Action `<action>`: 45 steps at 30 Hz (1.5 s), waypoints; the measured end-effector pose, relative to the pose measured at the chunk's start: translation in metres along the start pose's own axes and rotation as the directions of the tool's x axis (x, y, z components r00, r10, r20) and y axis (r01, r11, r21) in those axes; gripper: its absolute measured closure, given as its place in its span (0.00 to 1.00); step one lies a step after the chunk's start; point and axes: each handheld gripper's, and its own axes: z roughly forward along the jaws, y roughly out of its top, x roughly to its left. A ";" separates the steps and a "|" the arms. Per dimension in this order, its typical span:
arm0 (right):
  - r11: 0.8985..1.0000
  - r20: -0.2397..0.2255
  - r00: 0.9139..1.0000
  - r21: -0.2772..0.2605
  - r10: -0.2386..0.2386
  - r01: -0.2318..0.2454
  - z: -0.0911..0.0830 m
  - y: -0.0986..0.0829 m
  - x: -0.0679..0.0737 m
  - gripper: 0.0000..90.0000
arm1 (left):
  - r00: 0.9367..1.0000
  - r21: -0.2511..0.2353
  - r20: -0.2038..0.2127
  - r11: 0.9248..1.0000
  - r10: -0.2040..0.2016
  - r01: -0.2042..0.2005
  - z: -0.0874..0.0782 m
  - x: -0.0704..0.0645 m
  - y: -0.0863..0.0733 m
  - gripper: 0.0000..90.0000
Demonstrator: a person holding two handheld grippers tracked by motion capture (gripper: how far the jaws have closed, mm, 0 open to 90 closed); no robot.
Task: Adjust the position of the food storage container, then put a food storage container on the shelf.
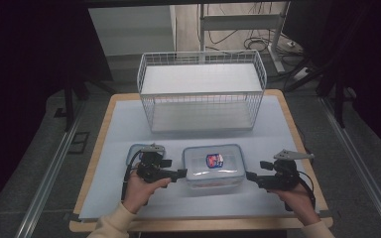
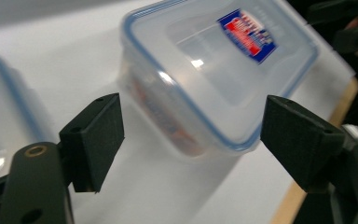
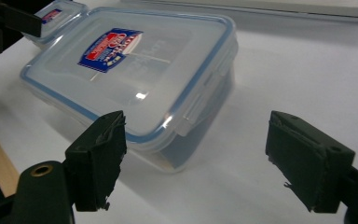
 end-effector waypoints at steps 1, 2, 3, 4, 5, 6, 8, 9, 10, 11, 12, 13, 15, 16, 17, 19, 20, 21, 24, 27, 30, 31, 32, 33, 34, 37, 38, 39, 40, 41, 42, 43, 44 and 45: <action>1.000 -0.009 1.000 0.000 -0.002 0.002 0.000 0.001 0.000 0.22 | 1.000 0.002 0.007 1.000 -0.005 0.005 0.001 0.000 0.001 0.22; 1.000 -0.011 1.000 0.000 -0.002 0.002 0.001 0.002 0.001 0.22 | 1.000 -0.001 0.019 1.000 -0.023 0.023 0.003 0.000 0.002 0.21; 1.000 -0.016 1.000 0.004 -0.005 0.005 0.002 0.004 0.001 0.21 | 0.999 0.000 0.026 1.000 -0.031 0.031 0.005 0.000 0.003 0.19; 1.000 -0.022 1.000 0.007 -0.007 0.007 0.003 0.005 0.002 0.21 | 0.999 0.003 0.033 0.999 -0.038 0.038 0.006 0.000 0.004 0.19; 1.000 -0.030 1.000 0.013 -0.005 0.006 0.003 0.006 0.002 0.20 | 0.998 0.005 0.036 0.999 -0.045 0.044 0.008 0.000 0.005 0.18; 1.000 -0.033 0.999 0.011 -0.009 0.010 0.004 0.007 0.002 0.20 | 0.997 0.007 0.044 0.998 -0.059 0.059 0.010 0.000 0.006 0.17; 1.000 -0.044 0.999 0.017 -0.006 0.007 0.006 0.008 0.003 0.20 | 0.996 0.011 0.052 0.997 -0.075 0.075 0.012 0.001 0.008 0.16; 1.000 -0.047 0.999 0.018 -0.007 0.008 0.006 0.009 0.003 0.20 | 0.996 0.012 0.047 0.997 -0.080 0.079 0.013 0.002 0.009 0.16; 1.000 -0.050 0.999 0.020 -0.004 0.005 0.007 0.009 0.003 0.19 | 0.996 0.018 0.045 0.997 -0.079 0.079 0.014 0.003 0.009 0.16; 1.000 -0.053 0.999 0.021 -0.004 0.005 0.007 0.010 0.003 0.19 | 0.996 0.021 0.042 0.996 -0.082 0.081 0.015 0.003 0.009 0.15; 1.000 -0.056 0.998 0.023 -0.001 0.002 0.008 0.011 0.003 0.19 | 0.996 0.018 0.041 0.996 -0.084 0.084 0.016 0.004 0.009 0.15; 1.000 -0.061 0.998 0.021 0.001 0.000 0.009 0.012 0.003 0.18 | 0.995 0.020 0.041 0.996 -0.086 0.085 0.016 0.004 0.009 0.15; 1.000 -0.074 0.997 0.027 0.011 -0.009 0.011 0.014 0.003 0.16 | 0.995 0.023 0.044 0.996 -0.089 0.088 0.017 0.004 0.009 0.15; 0.999 -0.078 0.997 0.032 0.013 -0.011 0.012 0.016 0.003 0.16 | 0.994 0.028 0.048 0.995 -0.095 0.094 0.018 0.003 0.010 0.15; 0.999 -0.083 0.996 0.038 0.017 -0.014 0.014 0.018 0.004 0.15 | 0.995 0.033 0.049 0.995 -0.091 0.089 0.019 0.003 0.010 0.15; 0.999 -0.097 0.995 0.042 0.023 -0.019 0.018 0.022 0.005 0.15 | 0.994 0.035 0.045 0.995 -0.095 0.094 0.021 0.002 0.009 0.15; 0.999 -0.104 0.994 0.047 0.031 -0.026 0.020 0.023 0.005 0.14 | 0.995 0.038 0.050 0.995 -0.091 0.089 0.022 0.002 0.010 0.15; 0.998 -0.106 0.994 0.053 0.033 -0.027 0.023 0.024 0.005 0.14 | 0.994 0.035 0.049 0.995 -0.098 0.096 0.023 0.003 0.010 0.14; 0.997 -0.114 0.992 0.063 0.049 -0.042 0.029 0.027 0.004 0.13 | 0.991 0.045 0.053 0.991 -0.127 0.124 0.027 0.005 0.012 0.14; 0.994 -0.125 0.988 0.074 0.094 -0.085 0.035 0.031 -0.001 0.11 | 0.988 0.054 0.057 0.989 -0.141 0.138 0.033 0.007 0.013 0.14; 0.987 -0.148 0.979 0.091 0.142 -0.130 0.043 0.032 -0.006 0.11 | 0.987 0.068 0.062 0.987 -0.150 0.146 0.038 0.008 0.012 0.14; 0.985 -0.154 0.976 0.102 0.154 -0.139 0.046 0.032 -0.008 0.10 | 0.986 0.073 0.067 0.986 -0.152 0.147 0.039 0.008 0.011 0.14; 0.983 -0.153 0.975 0.110 0.163 -0.147 0.049 0.032 -0.009 0.10 | 0.985 0.075 0.070 0.985 -0.159 0.154 0.041 0.008 0.011 0.14; 0.981 -0.153 0.974 0.121 0.169 -0.151 0.052 0.032 -0.010 0.10 | 0.984 0.082 0.071 0.985 -0.161 0.155 0.042 0.009 0.010 0.14; 0.980 -0.153 0.973 0.127 0.172 -0.153 0.054 0.031 -0.011 0.10 | 0.984 0.091 0.073 0.983 -0.165 0.158 0.044 0.010 0.009 0.14; 0.974 -0.164 0.965 0.140 0.202 -0.180 0.060 0.029 -0.014 0.10 | 0.981 0.105 0.076 0.980 -0.177 0.168 0.048 0.010 0.007 0.14; 0.971 -0.171 0.961 0.143 0.215 -0.192 0.061 0.028 -0.016 0.10 | 0.982 0.111 0.077 0.980 -0.174 0.165 0.049 0.011 0.007 0.14; 0.968 -0.177 0.958 0.149 0.226 -0.201 0.063 0.028 -0.016 0.10 | 0.981 0.112 0.080 0.979 -0.178 0.168 0.050 0.011 0.007 0.14; 0.967 -0.181 0.956 0.154 0.231 -0.204 0.064 0.027 -0.017 0.11 | 0.980 0.116 0.085 0.979 -0.179 0.169 0.051 0.011 0.007 0.14; 0.965 -0.186 0.954 0.159 0.236 -0.207 0.065 0.027 -0.017 0.11 | 0.980 0.116 0.088 0.979 -0.179 0.168 0.051 0.011 0.007 0.14; 0.965 -0.193 0.952 0.161 0.239 -0.209 0.066 0.026 -0.017 0.13 | 0.979 0.113 0.093 0.979 -0.180 0.170 0.051 0.011 0.007 0.15; 0.963 -0.203 0.948 0.163 0.245 -0.215 0.066 0.026 -0.017 0.14 | 0.978 0.112 0.098 0.978 -0.184 0.173 0.052 0.011 0.007 0.16; 0.962 -0.204 0.947 0.162 0.249 -0.218 0.066 0.026 -0.017 0.15 | 0.978 0.111 0.097 0.979 -0.183 0.173 0.052 0.011 0.007 0.16; 0.961 -0.206 0.945 0.162 0.255 -0.224 0.065 0.026 -0.018 0.17 | 0.978 0.110 0.097 0.979 -0.183 0.172 0.052 0.011 0.007 0.16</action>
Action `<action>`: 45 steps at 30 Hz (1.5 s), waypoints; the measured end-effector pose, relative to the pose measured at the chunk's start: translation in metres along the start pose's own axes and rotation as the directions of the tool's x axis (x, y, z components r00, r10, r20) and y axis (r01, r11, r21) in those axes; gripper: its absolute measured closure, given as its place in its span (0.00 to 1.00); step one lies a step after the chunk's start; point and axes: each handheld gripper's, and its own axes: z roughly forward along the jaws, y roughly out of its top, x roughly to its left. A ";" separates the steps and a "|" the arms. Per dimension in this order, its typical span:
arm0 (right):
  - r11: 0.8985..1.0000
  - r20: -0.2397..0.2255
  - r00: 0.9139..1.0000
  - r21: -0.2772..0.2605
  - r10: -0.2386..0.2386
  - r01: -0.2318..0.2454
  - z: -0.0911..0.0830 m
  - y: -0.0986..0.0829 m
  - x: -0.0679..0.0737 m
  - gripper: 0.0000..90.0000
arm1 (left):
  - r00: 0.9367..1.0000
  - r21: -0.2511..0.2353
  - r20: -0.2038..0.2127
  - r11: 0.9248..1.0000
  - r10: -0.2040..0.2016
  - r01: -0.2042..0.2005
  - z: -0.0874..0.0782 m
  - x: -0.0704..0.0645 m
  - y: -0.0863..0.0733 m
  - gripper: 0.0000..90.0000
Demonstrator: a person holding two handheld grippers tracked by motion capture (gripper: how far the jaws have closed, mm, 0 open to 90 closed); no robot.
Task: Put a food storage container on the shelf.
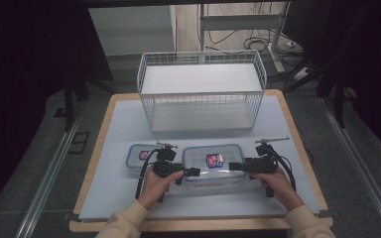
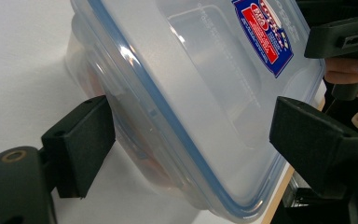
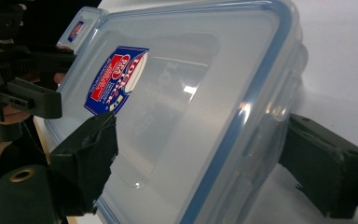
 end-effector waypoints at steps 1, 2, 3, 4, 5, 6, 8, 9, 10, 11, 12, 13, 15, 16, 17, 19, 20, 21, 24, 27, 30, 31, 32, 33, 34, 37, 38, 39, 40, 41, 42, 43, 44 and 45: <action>1.000 -0.002 1.000 -0.007 0.003 -0.003 -0.001 0.000 -0.001 0.19 | 1.000 -0.003 0.000 1.000 0.002 -0.002 0.000 0.000 0.000 0.16; 1.000 -0.007 1.000 -0.009 0.020 -0.020 -0.003 -0.001 -0.002 0.21 | 1.000 -0.004 -0.001 1.000 0.003 -0.003 0.000 0.000 0.000 0.17; 0.999 -0.014 1.000 -0.015 0.028 -0.028 -0.003 -0.001 -0.004 0.23 | 1.000 -0.006 -0.003 1.000 0.007 -0.007 -0.001 -0.001 -0.001 0.17; 0.999 -0.024 0.999 -0.023 0.041 -0.041 -0.005 -0.002 -0.006 0.25 | 1.000 -0.011 -0.008 1.000 0.006 -0.006 -0.001 -0.002 -0.001 0.17; 0.998 -0.031 0.998 -0.024 0.049 -0.050 -0.006 -0.002 -0.007 0.26 | 1.000 -0.015 -0.009 1.000 0.009 -0.009 -0.001 -0.003 -0.002 0.18; 0.998 -0.037 0.998 -0.022 0.055 -0.055 -0.007 -0.003 -0.008 0.27 | 1.000 -0.014 -0.011 1.000 0.017 -0.017 -0.001 -0.003 -0.002 0.18; 0.998 -0.041 0.998 -0.025 0.057 -0.058 -0.009 -0.004 -0.008 0.29 | 1.000 -0.018 -0.012 1.000 0.023 -0.023 -0.002 -0.004 -0.004 0.19; 0.998 -0.043 0.997 -0.024 0.057 -0.058 -0.010 -0.005 -0.008 0.30 | 0.999 -0.022 -0.012 0.999 0.030 -0.030 -0.002 -0.005 -0.005 0.19; 0.998 -0.048 0.997 -0.026 0.056 -0.057 -0.012 -0.006 -0.008 0.31 | 0.999 -0.026 -0.011 0.999 0.034 -0.034 -0.003 -0.005 -0.007 0.20; 0.998 -0.048 0.998 -0.031 0.052 -0.053 -0.013 -0.007 -0.008 0.32 | 0.999 -0.030 -0.010 0.999 0.039 -0.039 -0.004 -0.006 -0.008 0.21; 0.998 -0.047 0.998 -0.032 0.044 -0.046 -0.015 -0.007 -0.007 0.33 | 0.999 -0.036 -0.007 0.999 0.039 -0.039 -0.005 -0.006 -0.009 0.22; 0.999 -0.048 0.998 -0.034 0.038 -0.039 -0.016 -0.008 -0.006 0.34 | 0.999 -0.045 -0.005 0.998 0.038 -0.038 -0.007 -0.006 -0.010 0.24; 0.999 -0.045 0.999 -0.038 0.022 -0.024 -0.019 -0.009 -0.004 0.35 | 0.999 -0.058 0.004 0.998 0.038 -0.038 -0.010 -0.005 -0.012 0.29; 0.999 -0.044 0.999 -0.042 0.017 -0.019 -0.019 -0.010 -0.003 0.36 | 0.999 -0.062 0.009 0.997 0.039 -0.038 -0.011 -0.004 -0.012 0.30; 0.999 -0.043 0.999 -0.041 0.012 -0.014 -0.020 -0.010 -0.002 0.36 | 0.999 -0.069 0.016 0.997 0.035 -0.034 -0.012 -0.003 -0.013 0.32; 0.999 -0.043 0.999 -0.047 0.002 -0.004 -0.022 -0.011 -0.001 0.37 | 0.999 -0.073 0.026 0.997 0.038 -0.036 -0.015 -0.002 -0.013 0.35; 0.999 -0.044 0.999 -0.049 -0.004 0.002 -0.022 -0.012 -0.001 0.38 | 0.999 -0.080 0.031 0.996 0.035 -0.032 -0.016 -0.002 -0.014 0.37; 0.999 -0.044 0.999 -0.050 -0.008 0.006 -0.023 -0.012 -0.001 0.39 | 0.999 -0.084 0.036 0.996 0.033 -0.030 -0.017 -0.001 -0.014 0.39; 0.998 -0.049 0.999 -0.054 -0.014 0.012 -0.025 -0.014 0.000 0.41 | 0.998 -0.088 0.049 0.996 0.034 -0.030 -0.020 0.001 -0.014 0.43; 0.998 -0.055 0.998 -0.060 -0.017 0.014 -0.028 -0.015 0.000 0.43 | 0.997 -0.094 0.065 0.995 0.032 -0.026 -0.022 0.002 -0.015 0.47; 0.997 -0.058 0.998 -0.070 -0.026 0.022 -0.031 -0.018 0.002 0.45 | 0.997 -0.102 0.069 0.994 0.042 -0.035 -0.024 0.001 -0.016 0.50; 0.997 -0.057 0.998 -0.071 -0.030 0.026 -0.032 -0.019 0.002 0.46 | 0.997 -0.104 0.067 0.994 0.047 -0.040 -0.024 0.001 -0.016 0.50; 0.997 -0.058 0.998 -0.076 -0.034 0.030 -0.033 -0.021 0.003 0.46 | 0.996 -0.104 0.067 0.993 0.054 -0.047 -0.025 0.001 -0.016 0.51; 0.996 -0.058 0.998 -0.078 -0.036 0.032 -0.034 -0.022 0.003 0.47 | 0.996 -0.107 0.070 0.993 0.056 -0.048 -0.025 0.001 -0.016 0.51; 0.996 -0.060 0.997 -0.076 -0.042 0.038 -0.035 -0.022 0.003 0.48 | 0.996 -0.109 0.070 0.993 0.059 -0.051 -0.026 0.000 -0.016 0.52; 0.996 -0.062 0.997 -0.084 -0.044 0.039 -0.036 -0.024 0.004 0.48 | 0.995 -0.112 0.070 0.992 0.068 -0.060 -0.026 0.000 -0.017 0.52; 0.996 -0.063 0.997 -0.085 -0.045 0.039 -0.037 -0.024 0.004 0.49 | 0.995 -0.109 0.069 0.992 0.074 -0.066 -0.026 0.000 -0.017 0.53; 0.995 -0.065 0.997 -0.087 -0.045 0.039 -0.037 -0.025 0.004 0.49 | 0.994 -0.108 0.071 0.991 0.081 -0.073 -0.027 0.000 -0.018 0.53; 0.995 -0.067 0.997 -0.089 -0.045 0.038 -0.037 -0.025 0.004 0.49 | 0.994 -0.109 0.071 0.991 0.081 -0.073 -0.027 0.000 -0.018 0.53; 0.995 -0.069 0.997 -0.092 -0.044 0.038 -0.037 -0.025 0.003 0.50 | 0.994 -0.108 0.074 0.991 0.083 -0.074 -0.027 0.000 -0.018 0.54; 0.995 -0.072 0.996 -0.095 -0.042 0.035 -0.038 -0.026 0.003 0.50 | 0.994 -0.112 0.075 0.991 0.085 -0.076 -0.027 0.000 -0.018 0.55; 0.995 -0.073 0.996 -0.094 -0.043 0.036 -0.038 -0.026 0.003 0.50 | 0.994 -0.112 0.074 0.991 0.085 -0.077 -0.027 0.000 -0.019 0.54; 0.995 -0.072 0.996 -0.095 -0.042 0.036 -0.038 -0.026 0.003 0.50 | 0.994 -0.113 0.072 0.991 0.086 -0.077 -0.027 0.000 -0.019 0.54; 0.995 -0.072 0.997 -0.095 -0.041 0.034 -0.038 -0.026 0.003 0.50 | 0.994 -0.112 0.069 0.991 0.088 -0.080 -0.028 -0.001 -0.019 0.54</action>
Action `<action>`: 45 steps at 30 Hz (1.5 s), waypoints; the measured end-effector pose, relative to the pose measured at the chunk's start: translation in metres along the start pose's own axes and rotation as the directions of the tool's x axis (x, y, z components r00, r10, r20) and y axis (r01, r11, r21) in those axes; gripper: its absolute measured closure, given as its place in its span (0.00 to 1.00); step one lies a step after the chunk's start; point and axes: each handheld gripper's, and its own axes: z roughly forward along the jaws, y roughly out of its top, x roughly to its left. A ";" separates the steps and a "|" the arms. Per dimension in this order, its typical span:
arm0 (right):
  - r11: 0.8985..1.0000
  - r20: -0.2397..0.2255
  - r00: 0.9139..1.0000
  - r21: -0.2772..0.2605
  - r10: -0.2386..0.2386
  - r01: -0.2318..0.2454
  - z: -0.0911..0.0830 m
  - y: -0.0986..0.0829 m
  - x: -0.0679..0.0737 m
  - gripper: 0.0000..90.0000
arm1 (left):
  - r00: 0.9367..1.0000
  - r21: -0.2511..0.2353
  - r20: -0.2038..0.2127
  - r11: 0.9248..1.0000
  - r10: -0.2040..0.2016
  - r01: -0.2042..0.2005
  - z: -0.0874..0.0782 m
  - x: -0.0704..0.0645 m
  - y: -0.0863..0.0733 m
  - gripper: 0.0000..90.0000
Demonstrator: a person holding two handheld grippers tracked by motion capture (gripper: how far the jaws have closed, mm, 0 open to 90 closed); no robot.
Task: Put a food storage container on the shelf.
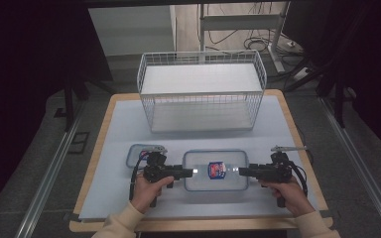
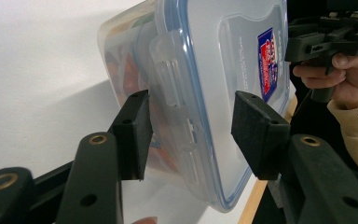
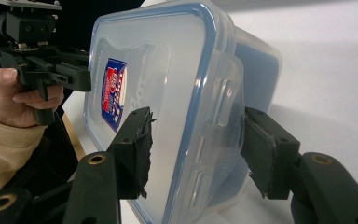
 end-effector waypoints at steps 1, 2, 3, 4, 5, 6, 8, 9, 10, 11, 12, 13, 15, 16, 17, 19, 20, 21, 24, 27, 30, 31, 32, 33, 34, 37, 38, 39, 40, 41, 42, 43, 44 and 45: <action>1.000 0.000 1.000 0.000 0.004 -0.004 0.000 0.000 0.000 0.51 | 1.000 -0.005 -0.001 1.000 0.004 -0.004 0.000 -0.001 -0.001 0.55; 1.000 0.000 1.000 -0.003 0.010 -0.010 0.000 0.000 0.000 0.51 | 1.000 -0.006 -0.003 1.000 0.009 -0.009 0.000 -0.001 -0.001 0.54; 1.000 -0.001 1.000 -0.004 0.015 -0.015 -0.001 0.000 0.001 0.51 | 1.000 -0.007 -0.005 1.000 0.013 -0.013 0.000 -0.001 -0.001 0.55; 1.000 -0.002 1.000 -0.007 0.025 -0.025 -0.001 -0.001 0.001 0.52 | 1.000 -0.010 -0.007 1.000 0.015 -0.015 -0.001 -0.002 -0.002 0.55; 0.999 -0.004 0.999 -0.009 0.035 -0.035 -0.001 -0.001 0.000 0.52 | 1.000 -0.016 -0.009 1.000 0.014 -0.014 0.000 -0.003 -0.003 0.55; 0.999 -0.004 0.999 -0.012 0.046 -0.046 -0.001 -0.001 0.000 0.52 | 1.000 -0.019 -0.009 1.000 0.011 -0.011 -0.001 -0.003 -0.003 0.55; 0.998 -0.008 0.998 -0.011 0.064 -0.064 -0.002 -0.001 0.000 0.54 | 1.000 -0.028 -0.008 1.000 0.008 -0.008 -0.001 -0.003 -0.004 0.55; 0.998 -0.006 0.998 -0.012 0.064 -0.064 -0.002 -0.001 0.000 0.54 | 1.000 -0.029 -0.008 1.000 0.008 -0.008 -0.001 -0.004 -0.004 0.55; 0.998 -0.005 0.998 -0.012 0.067 -0.067 -0.002 -0.001 0.000 0.54 | 1.000 -0.029 -0.008 1.000 0.007 -0.007 -0.001 -0.004 -0.004 0.55; 0.997 -0.004 0.997 -0.013 0.072 -0.072 -0.002 -0.001 0.000 0.54 | 1.000 -0.032 -0.007 0.999 0.006 -0.006 -0.001 -0.004 -0.004 0.56; 0.997 -0.004 0.997 -0.016 0.080 -0.080 -0.002 -0.001 0.001 0.54 | 1.000 -0.036 -0.010 0.999 0.003 -0.004 -0.001 -0.004 -0.004 0.56; 0.996 -0.004 0.996 -0.017 0.084 -0.084 -0.002 -0.001 0.001 0.54 | 1.000 -0.033 -0.012 0.999 0.009 -0.009 -0.002 -0.005 -0.004 0.56; 0.996 -0.003 0.996 -0.018 0.088 -0.088 -0.003 -0.001 0.002 0.54 | 1.000 -0.040 -0.017 0.999 0.009 -0.009 -0.002 -0.006 -0.004 0.56; 0.996 -0.001 0.997 -0.019 0.083 -0.083 -0.003 -0.001 0.002 0.55 | 1.000 -0.040 -0.021 0.999 0.014 -0.015 -0.003 -0.006 -0.004 0.57; 0.997 0.000 0.997 -0.019 0.079 -0.079 -0.003 0.000 0.002 0.55 | 1.000 -0.044 -0.025 0.999 0.017 -0.019 -0.003 -0.007 -0.003 0.57; 0.997 0.000 0.997 -0.020 0.080 -0.080 -0.003 0.000 0.003 0.55 | 0.999 -0.044 -0.027 0.999 0.021 -0.023 -0.003 -0.007 -0.003 0.57; 0.997 0.000 0.997 -0.021 0.080 -0.080 -0.003 0.000 0.003 0.55 | 0.999 -0.043 -0.028 0.999 0.024 -0.025 -0.003 -0.008 -0.003 0.57; 0.996 0.001 0.997 -0.019 0.083 -0.083 -0.003 0.000 0.003 0.55 | 0.999 -0.043 -0.030 0.999 0.025 -0.026 -0.003 -0.008 -0.003 0.57; 0.997 0.004 0.997 -0.023 0.080 -0.080 -0.003 0.000 0.004 0.55 | 0.999 -0.044 -0.033 0.999 0.030 -0.031 -0.003 -0.008 -0.002 0.57; 0.997 0.006 0.997 -0.025 0.077 -0.077 -0.003 0.001 0.004 0.55 | 0.999 -0.047 -0.034 0.998 0.028 -0.030 -0.004 -0.008 -0.001 0.57; 0.997 0.007 0.997 -0.033 0.072 -0.072 -0.004 0.002 0.005 0.55 | 0.999 -0.047 -0.035 0.998 0.040 -0.041 -0.005 -0.009 0.001 0.57; 0.997 0.007 0.997 -0.035 0.074 -0.073 -0.005 0.002 0.006 0.55 | 0.998 -0.050 -0.035 0.998 0.044 -0.045 -0.005 -0.010 0.002 0.57; 0.997 0.008 0.998 -0.036 0.070 -0.070 -0.005 0.003 0.006 0.55 | 0.998 -0.051 -0.036 0.998 0.047 -0.049 -0.006 -0.011 0.003 0.57; 0.997 0.010 0.998 -0.044 0.065 -0.065 -0.006 0.004 0.007 0.55 | 0.998 -0.053 -0.037 0.997 0.048 -0.049 -0.006 -0.011 0.003 0.57; 0.997 0.012 0.998 -0.047 0.062 -0.062 -0.006 0.004 0.009 0.55 | 0.998 -0.055 -0.035 0.997 0.050 -0.052 -0.007 -0.011 0.004 0.57; 0.997 0.018 0.999 -0.056 0.044 -0.043 -0.008 0.008 0.013 0.55 | 0.998 -0.059 -0.034 0.996 0.060 -0.062 -0.010 -0.012 0.008 0.57; 0.998 0.018 0.999 -0.059 0.037 -0.036 -0.008 0.010 0.014 0.55 | 0.998 -0.064 -0.033 0.996 0.061 -0.063 -0.012 -0.012 0.009 0.57; 0.998 0.018 0.999 -0.064 0.031 -0.030 -0.009 0.011 0.015 0.55 | 0.997 -0.067 -0.035 0.996 0.064 -0.066 -0.014 -0.013 0.010 0.57; 0.998 0.018 0.999 -0.065 0.029 -0.028 -0.009 0.012 0.017 0.55 | 0.997 -0.069 -0.036 0.995 0.070 -0.073 -0.016 -0.014 0.012 0.57; 0.998 0.016 1.000 -0.064 0.025 -0.024 -0.009 0.013 0.018 0.55 | 0.997 -0.073 -0.037 0.995 0.070 -0.073 -0.017 -0.015 0.013 0.57; 0.998 0.015 1.000 -0.066 0.020 -0.019 -0.009 0.015 0.020 0.55 | 0.997 -0.076 -0.037 0.994 0.075 -0.077 -0.019 -0.016 0.014 0.57; 0.997 0.015 1.000 -0.069 0.016 -0.015 -0.010 0.016 0.021 0.55 | 0.996 -0.078 -0.039 0.994 0.078 -0.081 -0.020 -0.017 0.015 0.57; 0.997 0.016 1.000 -0.071 0.011 -0.009 -0.011 0.018 0.022 0.55 | 0.996 -0.082 -0.039 0.993 0.084 -0.087 -0.021 -0.018 0.016 0.57; 0.997 0.016 1.000 -0.077 0.005 -0.004 -0.012 0.019 0.024 0.55 | 0.995 -0.086 -0.039 0.992 0.087 -0.090 -0.023 -0.019 0.018 0.57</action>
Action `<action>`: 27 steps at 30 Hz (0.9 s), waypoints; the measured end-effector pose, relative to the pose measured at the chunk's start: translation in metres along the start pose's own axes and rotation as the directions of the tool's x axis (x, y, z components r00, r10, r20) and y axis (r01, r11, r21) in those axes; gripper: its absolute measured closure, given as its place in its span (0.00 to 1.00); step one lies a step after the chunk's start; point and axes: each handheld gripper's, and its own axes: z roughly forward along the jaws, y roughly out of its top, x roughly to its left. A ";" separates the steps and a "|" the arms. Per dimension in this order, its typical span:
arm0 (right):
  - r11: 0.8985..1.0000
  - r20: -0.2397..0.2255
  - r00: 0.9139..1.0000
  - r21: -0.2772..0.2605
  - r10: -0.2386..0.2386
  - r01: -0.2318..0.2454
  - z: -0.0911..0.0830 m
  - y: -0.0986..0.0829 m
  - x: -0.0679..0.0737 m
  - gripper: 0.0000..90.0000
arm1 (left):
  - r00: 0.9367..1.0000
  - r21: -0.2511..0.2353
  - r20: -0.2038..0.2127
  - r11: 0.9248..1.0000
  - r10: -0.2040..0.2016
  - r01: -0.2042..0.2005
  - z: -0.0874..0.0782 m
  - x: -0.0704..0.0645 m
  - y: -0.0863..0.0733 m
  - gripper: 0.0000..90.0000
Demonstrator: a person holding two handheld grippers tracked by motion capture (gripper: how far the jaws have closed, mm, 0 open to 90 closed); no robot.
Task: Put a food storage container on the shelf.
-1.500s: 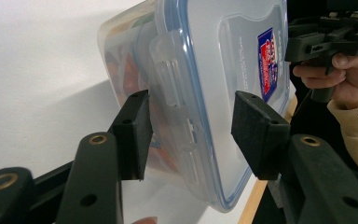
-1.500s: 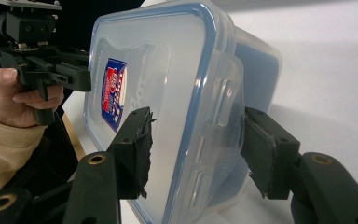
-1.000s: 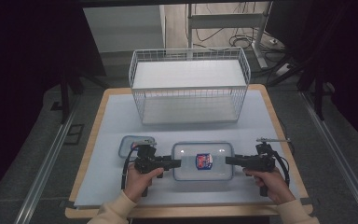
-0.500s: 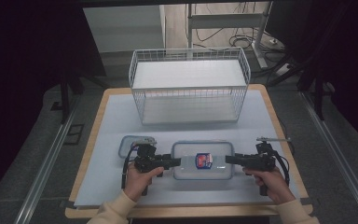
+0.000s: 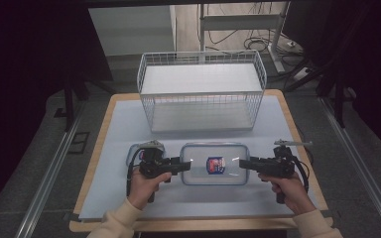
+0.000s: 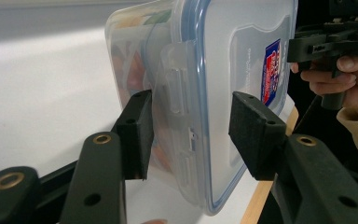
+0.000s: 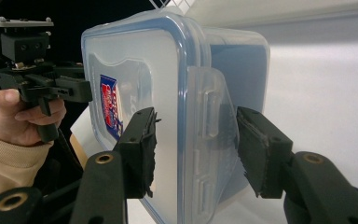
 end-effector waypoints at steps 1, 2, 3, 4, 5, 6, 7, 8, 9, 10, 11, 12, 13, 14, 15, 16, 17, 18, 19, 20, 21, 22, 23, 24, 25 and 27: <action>1.000 0.001 1.000 -0.005 -0.006 0.006 -0.001 0.003 0.002 0.55 | 1.000 -0.002 -0.002 1.000 0.000 0.000 -0.001 -0.001 0.001 0.57; 1.000 0.001 1.000 -0.007 -0.012 0.012 -0.002 0.004 0.003 0.55 | 1.000 -0.005 -0.002 1.000 0.003 -0.003 -0.002 -0.001 0.004 0.57; 1.000 0.003 1.000 -0.012 -0.020 0.020 -0.002 0.007 0.005 0.55 | 1.000 -0.010 -0.002 1.000 0.007 -0.007 -0.004 -0.002 0.006 0.57; 1.000 0.003 1.000 -0.016 -0.026 0.026 -0.003 0.009 0.006 0.55 | 1.000 -0.014 -0.003 1.000 0.013 -0.013 -0.005 -0.003 0.008 0.57; 0.999 0.002 0.999 -0.019 -0.032 0.032 -0.003 0.012 0.007 0.55 | 1.000 -0.015 -0.008 1.000 0.020 -0.020 -0.007 -0.004 0.011 0.57; 0.999 0.002 0.999 -0.024 -0.036 0.036 -0.004 0.014 0.009 0.55 | 1.000 -0.020 -0.009 1.000 0.021 -0.021 -0.008 -0.005 0.013 0.57; 0.999 0.001 0.999 -0.027 -0.041 0.041 -0.004 0.016 0.010 0.55 | 1.000 -0.026 -0.010 0.999 0.026 -0.026 -0.010 -0.006 0.015 0.57; 0.999 -0.001 0.999 -0.028 -0.044 0.044 -0.005 0.019 0.011 0.55 | 0.999 -0.028 -0.014 0.999 0.032 -0.032 -0.012 -0.007 0.019 0.57; 0.998 -0.002 0.999 -0.033 -0.049 0.049 -0.006 0.022 0.013 0.55 | 0.999 -0.031 -0.015 0.999 0.037 -0.037 -0.013 -0.008 0.022 0.57; 0.998 -0.002 0.999 -0.037 -0.053 0.053 -0.006 0.025 0.014 0.55 | 0.999 -0.033 -0.016 0.999 0.043 -0.043 -0.015 -0.009 0.024 0.57; 0.998 -0.003 0.998 -0.039 -0.056 0.055 -0.008 0.027 0.016 0.55 | 0.999 -0.034 -0.018 0.998 0.047 -0.047 -0.016 -0.010 0.026 0.57; 0.997 -0.002 0.998 -0.043 -0.061 0.060 -0.008 0.029 0.017 0.55 | 0.999 -0.037 -0.018 0.998 0.051 -0.052 -0.017 -0.011 0.029 0.57; 0.997 -0.002 0.998 -0.046 -0.066 0.066 -0.010 0.031 0.018 0.55 | 0.998 -0.040 -0.017 0.998 0.055 -0.056 -0.018 -0.013 0.032 0.57; 0.996 -0.002 0.997 -0.049 -0.071 0.071 -0.011 0.034 0.019 0.55 | 0.998 -0.042 -0.019 0.997 0.062 -0.063 -0.019 -0.014 0.035 0.57; 0.996 -0.002 0.997 -0.054 -0.077 0.076 -0.012 0.036 0.020 0.55 | 0.997 -0.045 -0.021 0.997 0.069 -0.069 -0.020 -0.015 0.038 0.57; 0.995 -0.004 0.997 -0.057 -0.078 0.077 -0.013 0.038 0.021 0.55 | 0.997 -0.048 -0.021 0.996 0.073 -0.074 -0.022 -0.016 0.041 0.57; 0.995 -0.005 0.997 -0.062 -0.078 0.077 -0.014 0.041 0.022 0.55 | 0.996 -0.048 -0.023 0.995 0.081 -0.082 -0.023 -0.017 0.044 0.57; 0.995 -0.007 0.997 -0.067 -0.079 0.078 -0.015 0.043 0.023 0.55 | 0.996 -0.052 -0.024 0.995 0.087 -0.088 -0.024 -0.018 0.047 0.57; 0.994 -0.006 0.996 -0.072 -0.084 0.083 -0.016 0.045 0.024 0.55 | 0.996 -0.055 -0.025 0.994 0.088 -0.090 -0.025 -0.019 0.049 0.57; 0.993 -0.006 0.996 -0.074 -0.088 0.087 -0.017 0.047 0.025 0.55 | 0.995 -0.057 -0.027 0.994 0.095 -0.097 -0.026 -0.020 0.052 0.57; 0.993 -0.004 0.996 -0.079 -0.094 0.093 -0.018 0.050 0.026 0.55 | 0.995 -0.058 -0.029 0.993 0.100 -0.102 -0.027 -0.021 0.054 0.57; 0.992 -0.003 0.995 -0.082 -0.096 0.096 -0.019 0.052 0.027 0.55 | 0.994 -0.059 -0.028 0.993 0.105 -0.106 -0.028 -0.021 0.057 0.57; 0.991 -0.003 0.995 -0.084 -0.103 0.103 -0.019 0.054 0.028 0.55 | 0.993 -0.063 -0.029 0.992 0.111 -0.112 -0.029 -0.021 0.060 0.57; 0.991 -0.003 0.994 -0.089 -0.105 0.104 -0.020 0.057 0.030 0.55 | 0.993 -0.065 -0.030 0.991 0.114 -0.115 -0.030 -0.022 0.062 0.57; 0.990 -0.003 0.994 -0.091 -0.111 0.110 -0.020 0.059 0.030 0.55 | 0.992 -0.069 -0.030 0.990 0.119 -0.121 -0.031 -0.022 0.065 0.57; 0.989 -0.008 0.994 -0.100 -0.110 0.109 -0.021 0.065 0.032 0.55 | 0.992 -0.084 -0.024 0.989 0.120 -0.122 -0.035 -0.023 0.071 0.58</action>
